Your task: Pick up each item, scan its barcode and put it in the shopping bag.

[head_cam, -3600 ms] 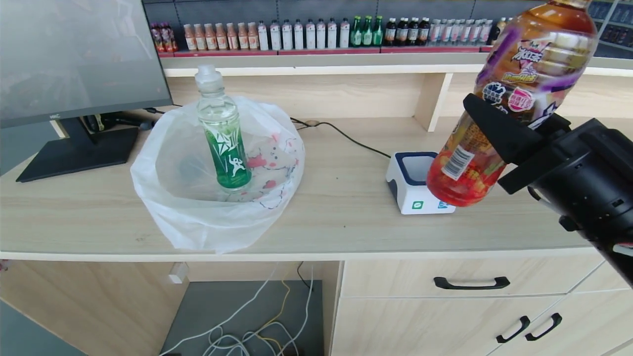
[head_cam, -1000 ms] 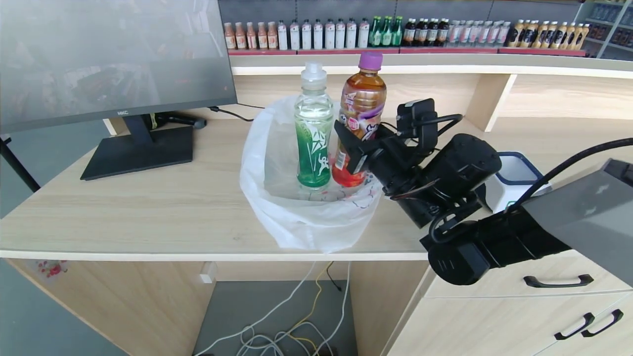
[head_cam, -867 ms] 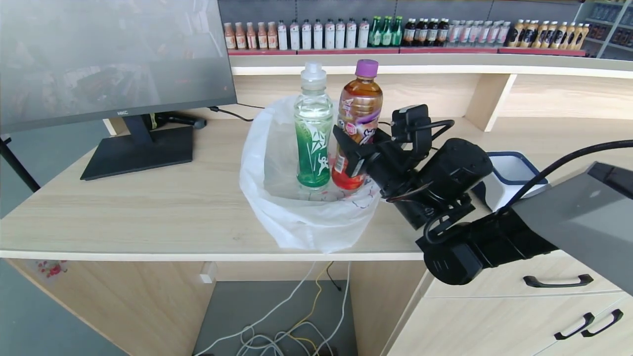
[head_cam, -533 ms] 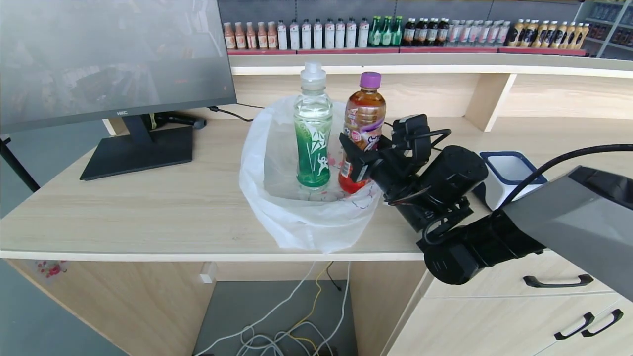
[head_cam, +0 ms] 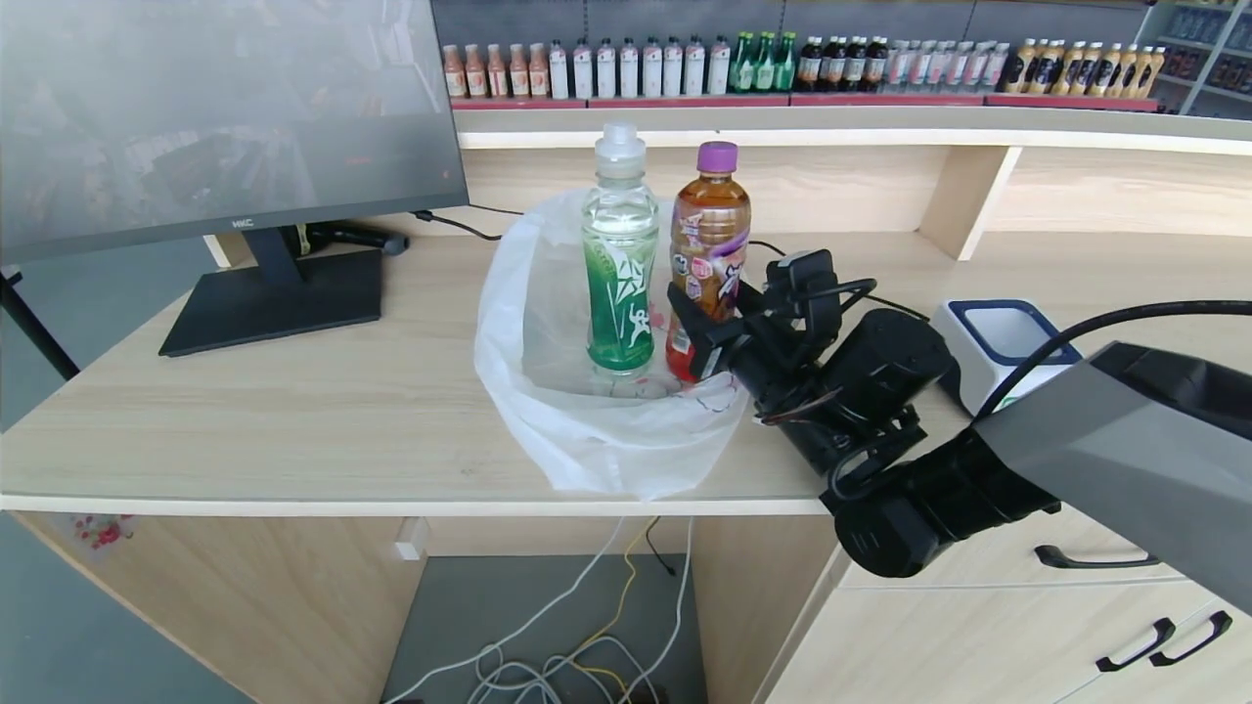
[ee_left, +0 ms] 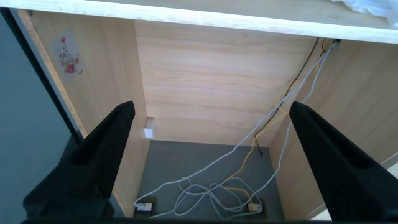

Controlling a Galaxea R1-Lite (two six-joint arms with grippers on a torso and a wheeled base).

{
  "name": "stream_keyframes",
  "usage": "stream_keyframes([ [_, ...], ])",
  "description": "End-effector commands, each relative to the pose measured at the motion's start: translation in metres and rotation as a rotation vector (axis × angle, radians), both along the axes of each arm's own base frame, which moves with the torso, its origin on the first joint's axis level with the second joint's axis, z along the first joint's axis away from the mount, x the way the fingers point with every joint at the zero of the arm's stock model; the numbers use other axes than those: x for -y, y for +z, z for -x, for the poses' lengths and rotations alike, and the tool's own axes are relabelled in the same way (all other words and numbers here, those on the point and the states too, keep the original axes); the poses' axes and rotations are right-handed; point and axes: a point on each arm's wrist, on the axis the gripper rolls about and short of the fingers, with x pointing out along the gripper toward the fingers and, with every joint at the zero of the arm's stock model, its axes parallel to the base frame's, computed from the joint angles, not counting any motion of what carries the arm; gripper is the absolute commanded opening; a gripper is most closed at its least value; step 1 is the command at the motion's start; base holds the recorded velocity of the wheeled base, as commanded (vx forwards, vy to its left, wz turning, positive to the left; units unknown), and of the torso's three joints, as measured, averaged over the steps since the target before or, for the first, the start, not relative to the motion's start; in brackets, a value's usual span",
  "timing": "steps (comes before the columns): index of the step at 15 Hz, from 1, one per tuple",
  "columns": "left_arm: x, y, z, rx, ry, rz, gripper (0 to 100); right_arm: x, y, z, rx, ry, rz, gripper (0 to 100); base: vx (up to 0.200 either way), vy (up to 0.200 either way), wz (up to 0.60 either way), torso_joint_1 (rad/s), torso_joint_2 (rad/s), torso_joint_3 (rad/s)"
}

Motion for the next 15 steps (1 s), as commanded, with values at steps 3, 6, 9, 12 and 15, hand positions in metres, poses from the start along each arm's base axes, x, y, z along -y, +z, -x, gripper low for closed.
stream_keyframes([
  [3, 0.0, 0.0, 0.0, 0.0, 0.0, 0.001, 100, 0.0, -0.005, 0.0, -0.009, 0.001, 0.003, 0, 0.0, 0.0, 0.0, 0.0, 0.0, 0.0],
  [6, 0.0, 0.0, 0.0, 0.0, 0.0, -0.001, 100, 0.004, -0.004, 0.0, -0.005, -0.005, 0.003, 0, 0.0, 0.0, 0.0, 0.0, 0.0, 0.0],
  [9, 0.0, 0.0, 0.0, 0.0, 0.0, 0.001, 100, 0.008, -0.004, 0.004, -0.016, -0.006, 0.009, 100, 0.0, 0.0, 0.0, 0.0, 0.0, 0.0],
  [12, 0.0, 0.0, 0.0, 0.0, 0.0, 0.001, 100, 0.01, 0.004, 0.007, -0.005, -0.008, -0.007, 100, 0.0, 0.0, 0.0, 0.0, 0.0, 0.0],
  [15, 0.0, 0.0, 0.0, 0.0, -0.001, -0.001, 100, 0.019, 0.008, 0.02, -0.005, -0.007, -0.009, 100, 0.0, 0.0, 0.0, 0.0, 0.0, 0.0],
])
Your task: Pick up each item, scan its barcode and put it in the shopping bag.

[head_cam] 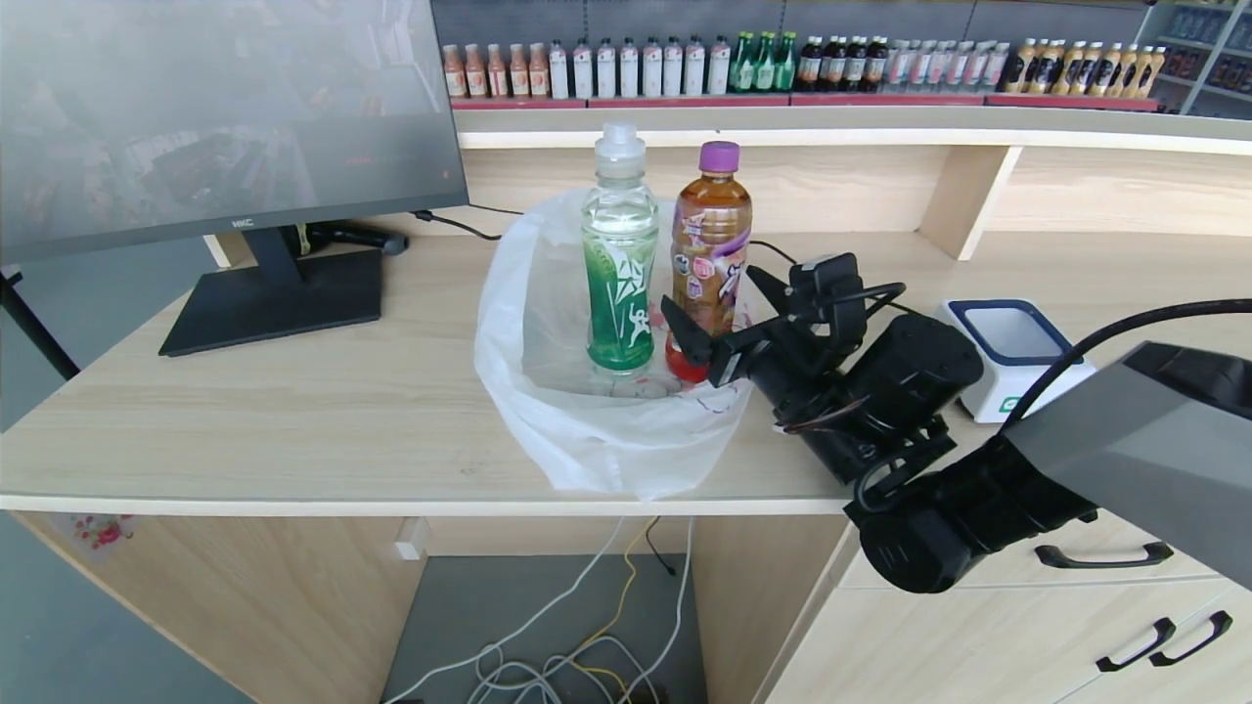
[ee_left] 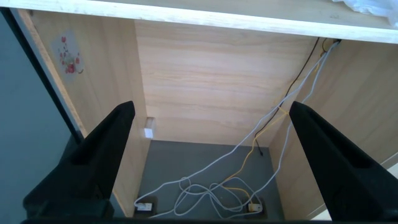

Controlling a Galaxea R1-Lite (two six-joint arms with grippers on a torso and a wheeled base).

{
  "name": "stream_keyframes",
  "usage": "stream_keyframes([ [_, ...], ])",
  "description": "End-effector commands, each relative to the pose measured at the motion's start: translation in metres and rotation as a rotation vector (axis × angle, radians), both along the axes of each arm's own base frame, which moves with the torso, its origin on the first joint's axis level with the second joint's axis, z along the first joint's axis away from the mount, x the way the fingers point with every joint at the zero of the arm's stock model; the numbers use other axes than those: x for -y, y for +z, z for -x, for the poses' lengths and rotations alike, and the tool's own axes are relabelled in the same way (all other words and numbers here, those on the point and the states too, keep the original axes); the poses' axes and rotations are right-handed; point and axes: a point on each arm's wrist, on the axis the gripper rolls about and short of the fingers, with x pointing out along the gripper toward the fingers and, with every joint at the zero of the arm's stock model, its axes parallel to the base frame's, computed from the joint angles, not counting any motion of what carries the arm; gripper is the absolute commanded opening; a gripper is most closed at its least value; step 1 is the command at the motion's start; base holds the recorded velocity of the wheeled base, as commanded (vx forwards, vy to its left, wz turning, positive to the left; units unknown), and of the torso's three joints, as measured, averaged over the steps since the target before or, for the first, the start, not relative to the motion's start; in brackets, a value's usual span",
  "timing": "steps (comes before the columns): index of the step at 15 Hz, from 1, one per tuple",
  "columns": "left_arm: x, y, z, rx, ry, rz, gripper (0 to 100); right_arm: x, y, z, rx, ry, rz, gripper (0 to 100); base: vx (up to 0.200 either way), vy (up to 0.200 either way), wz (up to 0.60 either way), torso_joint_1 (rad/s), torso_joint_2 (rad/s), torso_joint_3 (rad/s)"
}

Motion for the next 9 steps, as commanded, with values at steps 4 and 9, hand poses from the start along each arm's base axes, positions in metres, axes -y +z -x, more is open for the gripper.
stream_keyframes([
  [4, 0.0, 0.0, 0.0, 0.0, 0.0, 0.0, 100, 0.028, 0.042, 0.051, 0.038, 0.023, -0.053, 100, 0.0, 0.0, 0.0, 0.0, 0.0, 0.0],
  [9, 0.0, 0.0, 0.0, 0.0, 0.0, 0.0, 100, 0.102, 0.071, 0.183, 0.085, 0.05, -0.081, 100, 0.0, 0.0, 0.0, 0.0, 0.0, 0.0],
])
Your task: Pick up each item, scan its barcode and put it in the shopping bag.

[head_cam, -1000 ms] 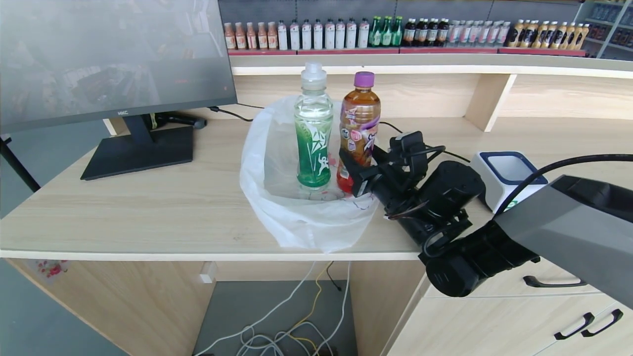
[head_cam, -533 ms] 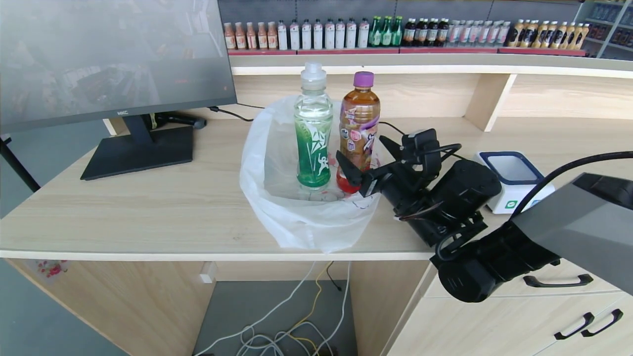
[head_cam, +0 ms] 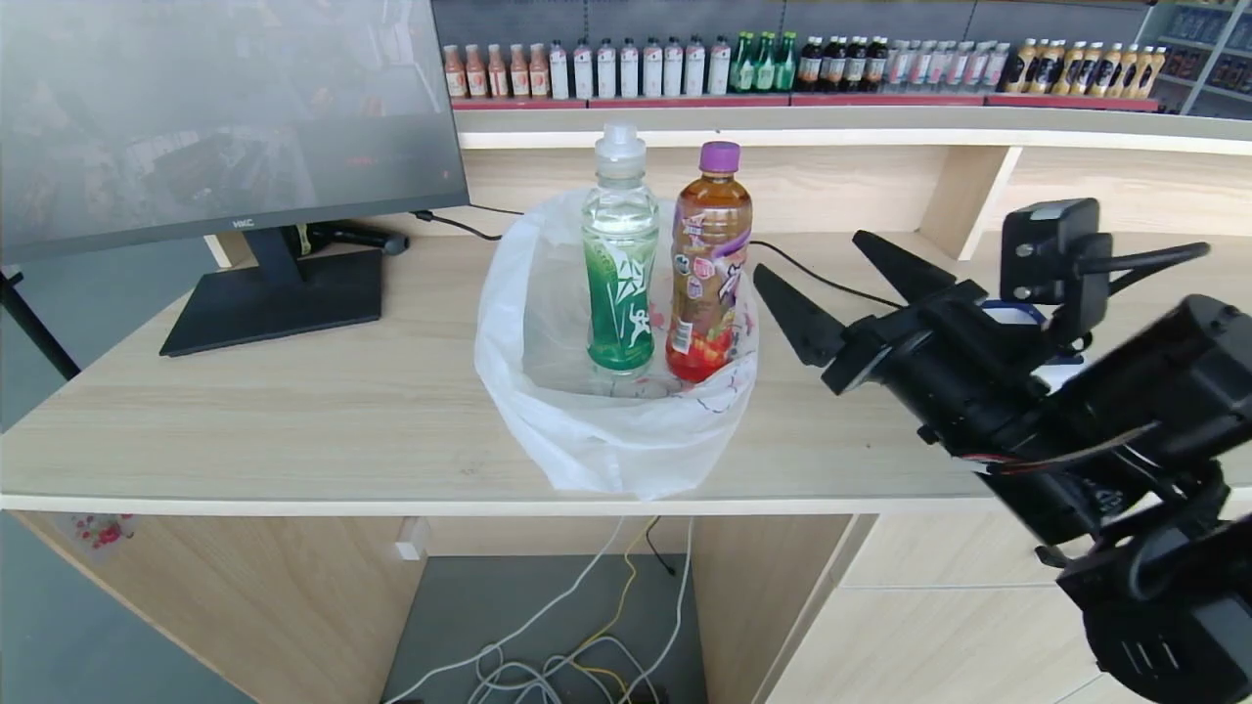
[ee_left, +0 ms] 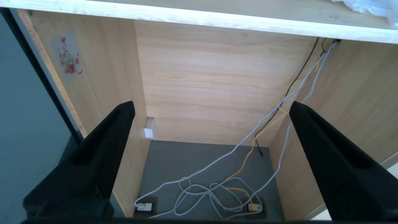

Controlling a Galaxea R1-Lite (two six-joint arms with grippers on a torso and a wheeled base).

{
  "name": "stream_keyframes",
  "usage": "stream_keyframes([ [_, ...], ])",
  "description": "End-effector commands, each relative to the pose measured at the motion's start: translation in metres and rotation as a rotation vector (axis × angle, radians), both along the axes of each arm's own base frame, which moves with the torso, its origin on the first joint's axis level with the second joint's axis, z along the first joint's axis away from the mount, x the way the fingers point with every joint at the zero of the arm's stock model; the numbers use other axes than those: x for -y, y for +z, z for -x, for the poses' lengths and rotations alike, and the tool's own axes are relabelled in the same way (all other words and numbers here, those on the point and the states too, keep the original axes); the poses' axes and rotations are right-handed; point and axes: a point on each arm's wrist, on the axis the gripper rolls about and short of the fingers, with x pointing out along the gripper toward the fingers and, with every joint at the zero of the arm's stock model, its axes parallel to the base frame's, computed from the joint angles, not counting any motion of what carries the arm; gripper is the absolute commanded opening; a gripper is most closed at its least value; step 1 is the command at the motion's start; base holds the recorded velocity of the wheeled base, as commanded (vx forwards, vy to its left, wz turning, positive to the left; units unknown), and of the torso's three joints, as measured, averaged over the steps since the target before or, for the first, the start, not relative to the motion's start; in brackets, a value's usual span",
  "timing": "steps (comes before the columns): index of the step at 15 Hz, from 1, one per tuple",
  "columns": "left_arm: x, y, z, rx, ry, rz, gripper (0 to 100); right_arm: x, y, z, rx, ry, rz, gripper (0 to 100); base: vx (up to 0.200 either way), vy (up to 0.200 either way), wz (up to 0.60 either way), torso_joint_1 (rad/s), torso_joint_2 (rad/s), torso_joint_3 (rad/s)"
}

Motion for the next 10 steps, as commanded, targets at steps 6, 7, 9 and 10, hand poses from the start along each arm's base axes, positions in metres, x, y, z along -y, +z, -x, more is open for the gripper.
stream_keyframes([
  [6, 0.0, 0.0, 0.0, 0.0, 0.0, 0.001, 100, 0.11, -0.018, 0.177, 0.073, 0.003, -0.037, 100, 0.0, 0.0, 0.0, 0.0, 0.0, 0.0],
  [7, 0.0, 0.0, 0.0, 0.0, 0.0, 0.001, 100, 0.114, -0.022, 0.183, 0.038, 0.003, -0.02, 100, 0.0, 0.0, 0.0, 0.0, 0.0, 0.0],
  [9, 0.0, 0.0, 0.0, 0.0, 0.0, 0.001, 100, 0.132, -0.05, 0.212, -0.089, -0.001, 0.088, 100, 0.0, 0.0, 0.0, 0.0, 0.0, 0.0],
  [10, 0.0, 0.0, 0.0, 0.0, 0.0, 0.001, 100, 0.141, -0.068, 0.226, -0.131, -0.009, 0.15, 100, 0.0, 0.0, 0.0, 0.0, 0.0, 0.0],
])
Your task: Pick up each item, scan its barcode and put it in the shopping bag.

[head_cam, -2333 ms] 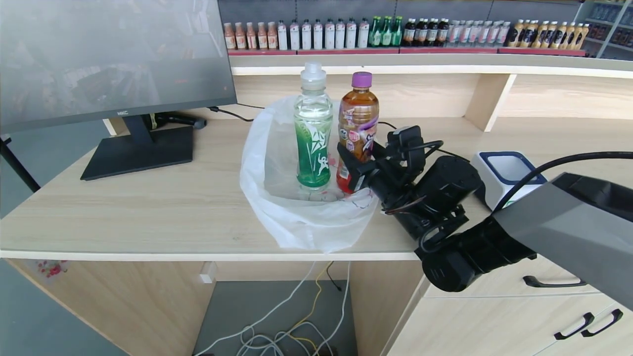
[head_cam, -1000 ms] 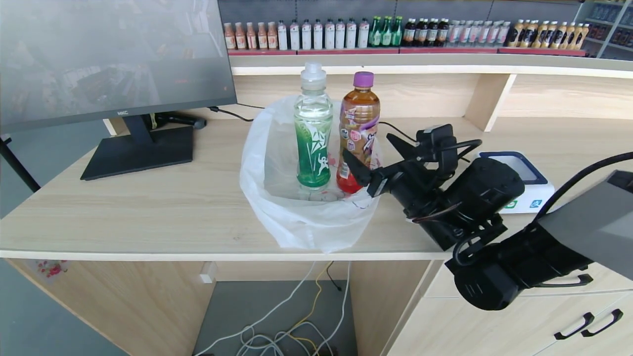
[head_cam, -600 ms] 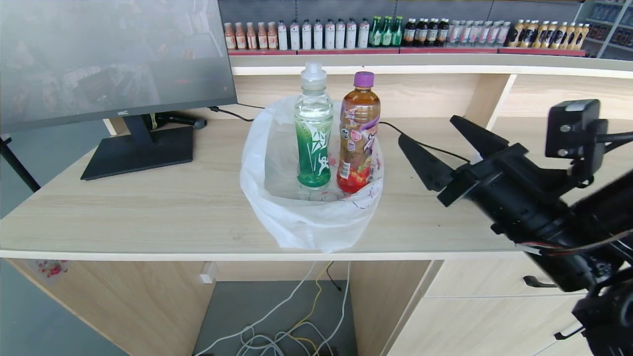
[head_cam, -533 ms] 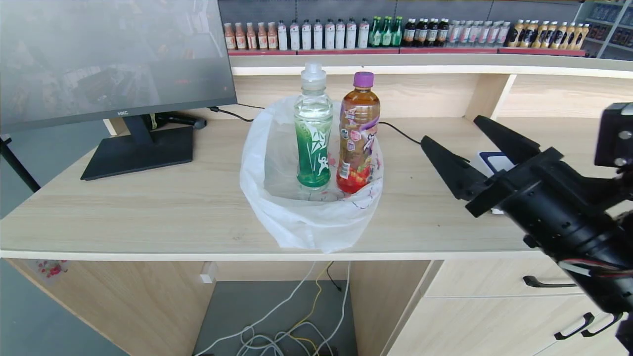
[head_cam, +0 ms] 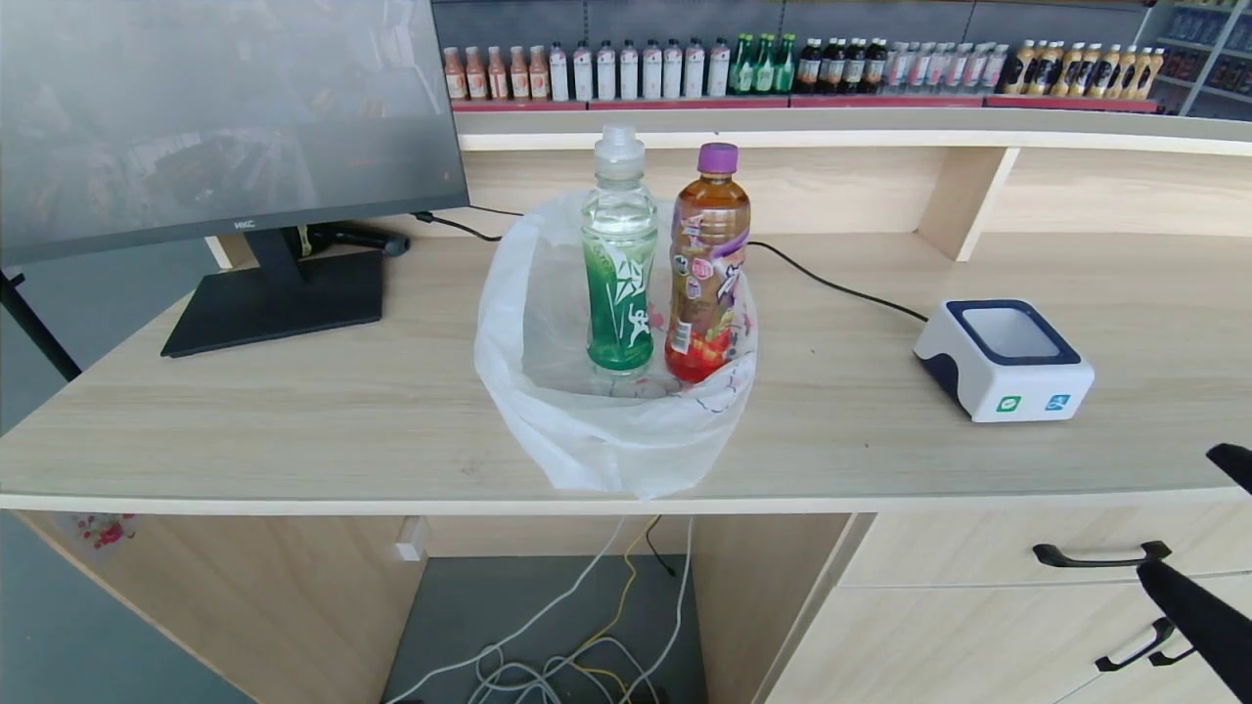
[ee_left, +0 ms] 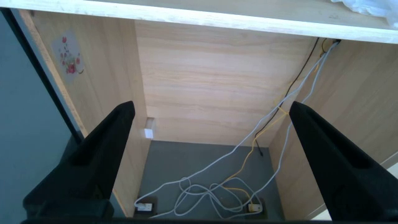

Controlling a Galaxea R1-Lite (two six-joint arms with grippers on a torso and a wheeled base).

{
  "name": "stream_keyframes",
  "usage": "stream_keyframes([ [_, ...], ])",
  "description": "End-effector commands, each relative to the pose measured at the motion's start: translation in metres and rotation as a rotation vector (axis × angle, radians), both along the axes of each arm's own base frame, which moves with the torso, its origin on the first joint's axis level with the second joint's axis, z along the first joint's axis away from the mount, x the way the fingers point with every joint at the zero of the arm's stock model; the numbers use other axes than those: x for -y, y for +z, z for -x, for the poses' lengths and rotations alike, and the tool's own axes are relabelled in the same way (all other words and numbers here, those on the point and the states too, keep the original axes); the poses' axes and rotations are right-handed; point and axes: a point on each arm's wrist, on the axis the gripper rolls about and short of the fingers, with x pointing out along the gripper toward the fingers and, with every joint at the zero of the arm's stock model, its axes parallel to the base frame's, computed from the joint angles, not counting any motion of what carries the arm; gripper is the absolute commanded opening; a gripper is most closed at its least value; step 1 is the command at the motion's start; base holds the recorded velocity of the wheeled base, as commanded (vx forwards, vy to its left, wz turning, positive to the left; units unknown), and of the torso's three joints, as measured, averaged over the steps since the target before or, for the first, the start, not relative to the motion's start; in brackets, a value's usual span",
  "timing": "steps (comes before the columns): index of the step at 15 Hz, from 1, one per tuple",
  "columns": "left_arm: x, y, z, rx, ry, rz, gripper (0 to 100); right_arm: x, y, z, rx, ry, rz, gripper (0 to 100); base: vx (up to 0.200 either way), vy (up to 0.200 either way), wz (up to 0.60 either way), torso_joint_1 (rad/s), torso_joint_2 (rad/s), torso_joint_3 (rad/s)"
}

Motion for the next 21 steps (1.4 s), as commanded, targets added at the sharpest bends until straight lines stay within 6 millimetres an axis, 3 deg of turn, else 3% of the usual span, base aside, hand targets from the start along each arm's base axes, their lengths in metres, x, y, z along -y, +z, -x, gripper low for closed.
stream_keyframes([
  [1, 0.0, 0.0, 0.0, -0.001, 0.001, 0.001, 100, 0.038, -0.047, 0.059, -0.042, -0.007, 0.081, 100, 0.0, 0.0, 0.0, 0.0, 0.0, 0.0],
  [3, 0.0, 0.0, 0.0, -0.001, 0.001, 0.001, 100, 0.051, -0.082, 0.079, -0.085, -0.005, 0.115, 100, 0.0, 0.0, 0.0, 0.0, 0.0, 0.0],
  [5, 0.0, 0.0, 0.0, -0.001, 0.001, 0.001, 100, 0.052, -0.095, 0.081, -0.192, 0.0, 0.167, 100, 0.0, 0.0, 0.0, 0.0, 0.0, 0.0],
  [10, 0.0, 0.0, 0.0, -0.001, 0.001, 0.001, 100, 0.051, -0.095, 0.081, -0.202, -0.04, 0.153, 100, 0.0, 0.0, 0.0, 0.0, 0.0, 0.0],
  [12, 0.0, 0.0, 0.0, -0.001, 0.001, 0.001, 100, 0.045, -0.096, 0.082, -0.235, -0.273, 0.136, 100, 0.0, 0.0, 0.0, 0.0, 0.0, 0.0],
  [21, 0.0, 0.0, 0.0, -0.001, 0.001, 0.001, 100, 0.047, -0.098, 0.083, -0.253, -0.301, 0.074, 100, 0.0, 0.0, 0.0, 0.0, 0.0, 0.0],
])
